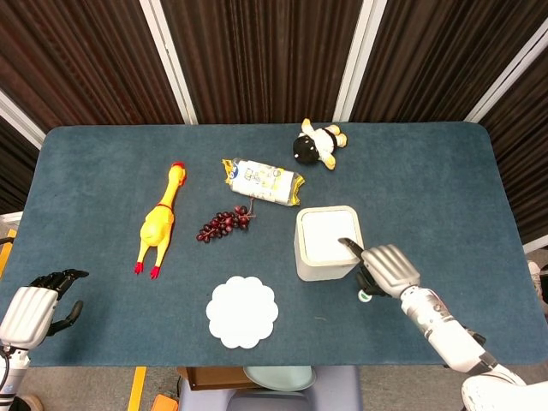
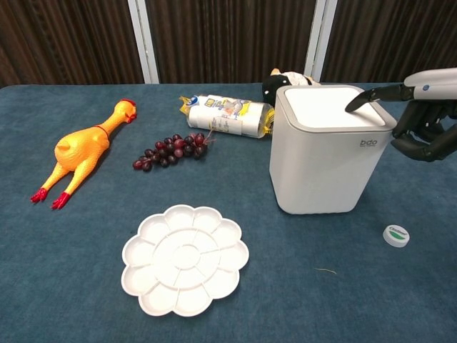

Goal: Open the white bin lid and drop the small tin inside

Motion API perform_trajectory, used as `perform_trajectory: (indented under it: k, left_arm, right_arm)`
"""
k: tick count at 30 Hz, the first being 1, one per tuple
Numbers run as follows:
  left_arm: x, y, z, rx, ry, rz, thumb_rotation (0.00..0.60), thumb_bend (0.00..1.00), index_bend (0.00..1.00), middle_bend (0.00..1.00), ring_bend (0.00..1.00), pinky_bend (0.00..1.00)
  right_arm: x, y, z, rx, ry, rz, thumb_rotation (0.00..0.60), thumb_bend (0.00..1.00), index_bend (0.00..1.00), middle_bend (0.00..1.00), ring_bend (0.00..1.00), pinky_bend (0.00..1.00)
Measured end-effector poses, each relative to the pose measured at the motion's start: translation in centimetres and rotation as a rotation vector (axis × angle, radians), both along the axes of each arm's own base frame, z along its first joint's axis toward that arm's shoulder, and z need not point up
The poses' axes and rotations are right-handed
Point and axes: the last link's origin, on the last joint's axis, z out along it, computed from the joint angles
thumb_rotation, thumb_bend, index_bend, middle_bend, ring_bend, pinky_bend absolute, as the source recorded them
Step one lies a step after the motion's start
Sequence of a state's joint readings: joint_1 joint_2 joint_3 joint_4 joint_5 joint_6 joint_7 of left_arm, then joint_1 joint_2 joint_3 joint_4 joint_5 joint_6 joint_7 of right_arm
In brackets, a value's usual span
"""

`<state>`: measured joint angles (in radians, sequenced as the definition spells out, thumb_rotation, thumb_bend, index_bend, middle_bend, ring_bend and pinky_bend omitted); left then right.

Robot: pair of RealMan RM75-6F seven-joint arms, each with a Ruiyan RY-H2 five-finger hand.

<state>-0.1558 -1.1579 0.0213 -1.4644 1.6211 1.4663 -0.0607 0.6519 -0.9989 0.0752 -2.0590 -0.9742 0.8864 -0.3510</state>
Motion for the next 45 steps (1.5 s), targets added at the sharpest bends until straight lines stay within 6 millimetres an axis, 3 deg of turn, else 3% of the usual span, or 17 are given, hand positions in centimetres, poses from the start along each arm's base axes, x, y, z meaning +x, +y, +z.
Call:
perform_trajectory:
  k: [6,12,17,22,27,29,31,34,37,45]
  left_arm:
    - [0.0,0.0,0.0,0.001,-0.003,0.002,0.600,0.44,0.27,0.30,0.33,0.43]
    - [0.0,0.0,-0.1,-0.005,-0.005,-0.004,0.600,0.44,0.28,0.31,0.33,0.43]
    - [0.1,0.0,-0.3,-0.014,0.000,-0.007,0.600,0.44,0.28,0.31,0.33,0.43]
    - [0.1,0.0,-0.4,-0.018,-0.001,-0.002,0.600,0.44,0.28,0.31,0.33,0.43]
    - [0.0,0.0,-0.3,-0.013,-0.005,0.000,0.600,0.44,0.28,0.31,0.33,0.43]
    - [0.0,0.0,-0.4,-0.014,-0.004,0.000,0.600,0.44,0.28,0.31,0.33,0.43]
    - [0.0,0.0,-0.4,-0.015,-0.003,0.001,0.600,0.44,0.28,0.31,0.33,0.43]
    - [0.0,0.1,-0.4,-0.017,-0.004,0.003,0.600,0.44,0.28,0.31,0.33,0.43]
    - [0.0,0.1,-0.3,-0.015,-0.007,0.004,0.600,0.44,0.28,0.31,0.33,0.43]
    - [0.0,0.0,-0.3,-0.017,-0.010,0.000,0.600,0.44,0.28,0.31,0.33,0.43]
  right_arm:
    - [0.1,0.0,1.1,-0.085,-0.010,0.031,0.600,0.65,0.23,0.84,0.90,0.83]
    - [-0.4,0.9,3.8,-0.281,-0.020,0.082,0.600,0.65,0.23,0.84,0.90,0.83]
    - [-1.6,3.4,6.3,-0.420,-0.031,0.108,0.600,0.65,0.23,0.84,0.90,0.83]
    - [-3.8,6.2,7.2,-0.410,-0.020,0.060,0.600,0.65,0.25,0.84,0.90,0.83]
    - [-5.8,7.0,6.5,-0.319,-0.027,-0.023,0.600,0.64,0.33,0.85,0.91,0.85]
    - [-6.7,7.0,5.9,-0.275,-0.012,-0.061,0.600,0.57,0.35,0.85,0.92,0.85]
    - [-7.7,6.8,5.2,-0.237,0.005,-0.097,0.600,0.41,0.37,0.86,0.93,0.86]
    - [-8.7,6.2,3.9,-0.197,0.020,-0.128,0.600,0.25,0.40,0.86,0.93,0.87]
    - [-9.1,5.7,2.5,-0.163,0.037,-0.126,0.600,0.15,0.40,0.86,0.93,0.87]
    - [-9.2,4.6,-0.2,-0.111,0.067,-0.119,0.600,0.12,0.49,0.87,0.94,0.87]
